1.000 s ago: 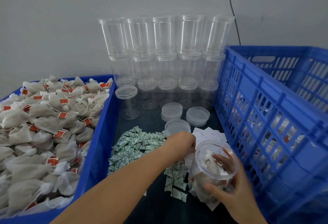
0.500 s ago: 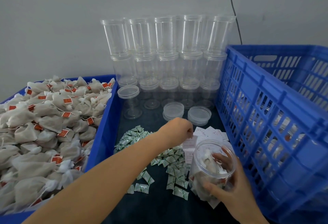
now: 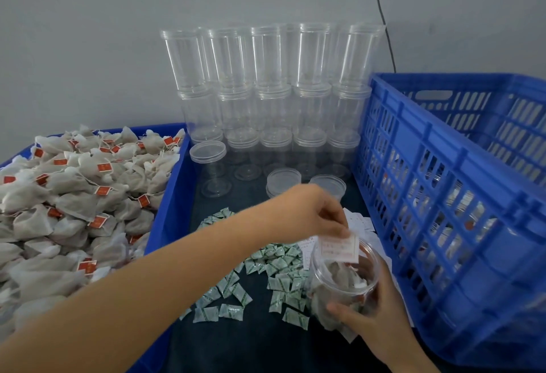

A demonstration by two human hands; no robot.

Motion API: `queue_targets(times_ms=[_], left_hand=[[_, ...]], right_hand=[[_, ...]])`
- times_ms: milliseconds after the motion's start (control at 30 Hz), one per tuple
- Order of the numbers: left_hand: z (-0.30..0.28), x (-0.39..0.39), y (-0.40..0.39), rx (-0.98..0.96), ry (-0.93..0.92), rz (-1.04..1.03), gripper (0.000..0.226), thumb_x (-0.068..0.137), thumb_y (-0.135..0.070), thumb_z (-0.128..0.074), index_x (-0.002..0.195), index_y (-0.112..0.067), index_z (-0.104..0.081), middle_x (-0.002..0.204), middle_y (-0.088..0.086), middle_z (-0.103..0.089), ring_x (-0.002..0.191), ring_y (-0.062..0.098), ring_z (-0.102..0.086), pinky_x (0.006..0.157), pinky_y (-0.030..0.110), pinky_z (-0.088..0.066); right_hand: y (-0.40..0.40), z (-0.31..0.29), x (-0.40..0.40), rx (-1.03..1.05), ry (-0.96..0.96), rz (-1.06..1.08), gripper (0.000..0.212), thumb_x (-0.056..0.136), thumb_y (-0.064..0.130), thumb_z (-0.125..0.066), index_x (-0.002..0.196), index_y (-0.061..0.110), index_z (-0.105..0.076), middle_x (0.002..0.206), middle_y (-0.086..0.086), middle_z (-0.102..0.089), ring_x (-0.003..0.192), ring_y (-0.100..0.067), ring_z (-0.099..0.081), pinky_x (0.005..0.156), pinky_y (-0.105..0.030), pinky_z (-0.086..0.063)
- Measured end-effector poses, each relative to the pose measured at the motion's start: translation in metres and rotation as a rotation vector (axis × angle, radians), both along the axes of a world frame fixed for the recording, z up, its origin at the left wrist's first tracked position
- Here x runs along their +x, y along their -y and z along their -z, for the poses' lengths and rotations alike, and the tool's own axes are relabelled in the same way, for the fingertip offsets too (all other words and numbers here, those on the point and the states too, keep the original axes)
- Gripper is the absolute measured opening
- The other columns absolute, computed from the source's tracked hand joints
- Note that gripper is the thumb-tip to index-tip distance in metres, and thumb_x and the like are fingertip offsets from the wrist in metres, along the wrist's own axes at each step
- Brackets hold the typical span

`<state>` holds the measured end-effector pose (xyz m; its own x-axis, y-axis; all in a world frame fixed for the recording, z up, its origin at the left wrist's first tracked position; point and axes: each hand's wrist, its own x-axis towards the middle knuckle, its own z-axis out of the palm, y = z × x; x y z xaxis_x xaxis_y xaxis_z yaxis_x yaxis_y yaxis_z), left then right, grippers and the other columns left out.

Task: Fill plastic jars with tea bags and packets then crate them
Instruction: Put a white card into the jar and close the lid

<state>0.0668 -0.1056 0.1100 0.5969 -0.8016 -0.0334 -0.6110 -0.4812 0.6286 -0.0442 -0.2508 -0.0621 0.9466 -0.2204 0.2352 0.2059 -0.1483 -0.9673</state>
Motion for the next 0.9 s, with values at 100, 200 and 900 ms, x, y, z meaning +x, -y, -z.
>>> queue_targets(times_ms=[100,200,900], left_hand=[[0.019,-0.008,0.008,0.036,0.051,-0.011,0.015,0.087,-0.027,-0.067,0.094,-0.015,-0.074,0.085,-0.007,-0.069,0.072,-0.001,-0.059,0.068,0.013,-0.048],[0.030,-0.016,0.012,0.012,0.099,-0.028,0.019,0.088,-0.029,-0.066,0.095,-0.013,-0.075,0.090,-0.002,-0.072,0.077,0.007,-0.060,0.071,0.018,-0.046],[0.046,-0.026,0.010,0.180,0.634,-0.037,0.037,0.093,-0.051,-0.048,0.107,-0.025,-0.071,0.100,-0.003,-0.068,0.098,0.019,-0.048,0.076,0.028,-0.027]], right_hand=[[-0.001,-0.004,0.000,0.000,0.019,-0.008,0.103,0.047,0.026,-0.093,0.136,0.043,-0.044,0.125,0.021,-0.063,0.118,-0.002,-0.061,0.089,-0.021,-0.054],[-0.004,-0.008,0.000,-0.009,0.028,-0.010,0.091,0.047,0.027,-0.090,0.124,0.057,-0.053,0.123,0.016,-0.065,0.115,-0.006,-0.063,0.088,-0.019,-0.054],[-0.004,-0.007,-0.002,-0.046,-0.023,-0.026,0.107,0.048,0.036,-0.089,0.140,0.043,-0.035,0.125,0.031,-0.057,0.120,0.005,-0.057,0.088,-0.010,-0.049]])
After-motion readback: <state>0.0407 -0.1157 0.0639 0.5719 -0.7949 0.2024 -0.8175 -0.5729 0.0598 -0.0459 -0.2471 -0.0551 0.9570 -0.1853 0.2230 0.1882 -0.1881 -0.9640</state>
